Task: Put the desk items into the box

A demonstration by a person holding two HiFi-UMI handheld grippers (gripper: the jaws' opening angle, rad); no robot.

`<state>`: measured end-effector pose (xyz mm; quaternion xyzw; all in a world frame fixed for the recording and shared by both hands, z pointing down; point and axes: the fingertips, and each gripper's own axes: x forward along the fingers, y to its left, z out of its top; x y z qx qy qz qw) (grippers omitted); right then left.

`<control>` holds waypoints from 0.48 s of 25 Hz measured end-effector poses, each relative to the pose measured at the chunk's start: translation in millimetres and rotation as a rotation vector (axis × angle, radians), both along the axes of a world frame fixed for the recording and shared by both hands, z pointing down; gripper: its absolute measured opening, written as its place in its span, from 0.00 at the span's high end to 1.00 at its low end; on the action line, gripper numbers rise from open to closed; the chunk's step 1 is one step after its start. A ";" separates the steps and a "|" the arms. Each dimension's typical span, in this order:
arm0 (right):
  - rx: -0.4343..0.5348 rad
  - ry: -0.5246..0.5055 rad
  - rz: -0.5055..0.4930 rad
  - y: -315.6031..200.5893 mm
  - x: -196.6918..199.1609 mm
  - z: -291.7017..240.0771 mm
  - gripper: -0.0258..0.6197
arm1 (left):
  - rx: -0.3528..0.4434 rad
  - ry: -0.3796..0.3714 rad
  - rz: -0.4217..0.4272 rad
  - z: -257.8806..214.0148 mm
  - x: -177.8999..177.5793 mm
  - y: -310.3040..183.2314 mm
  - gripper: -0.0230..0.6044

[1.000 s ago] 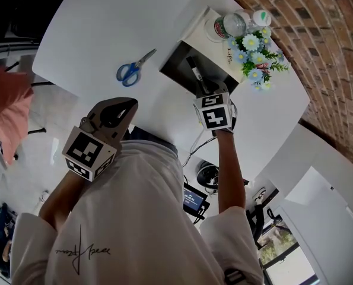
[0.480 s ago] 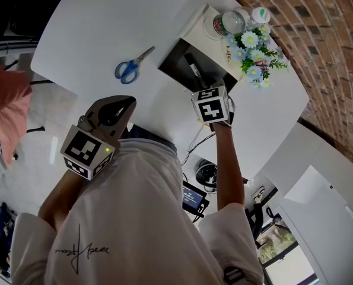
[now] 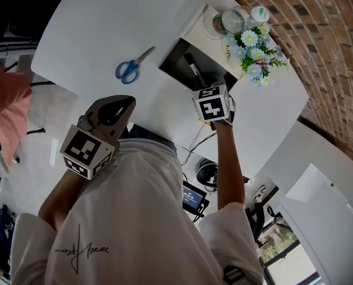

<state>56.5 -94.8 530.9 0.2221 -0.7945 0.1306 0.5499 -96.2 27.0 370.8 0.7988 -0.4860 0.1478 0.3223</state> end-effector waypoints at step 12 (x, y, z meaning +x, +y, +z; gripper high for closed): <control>0.053 -0.011 0.072 3.4 6.9 -20.7 0.81 | 0.019 0.008 0.037 -4.5 -2.5 5.2 0.96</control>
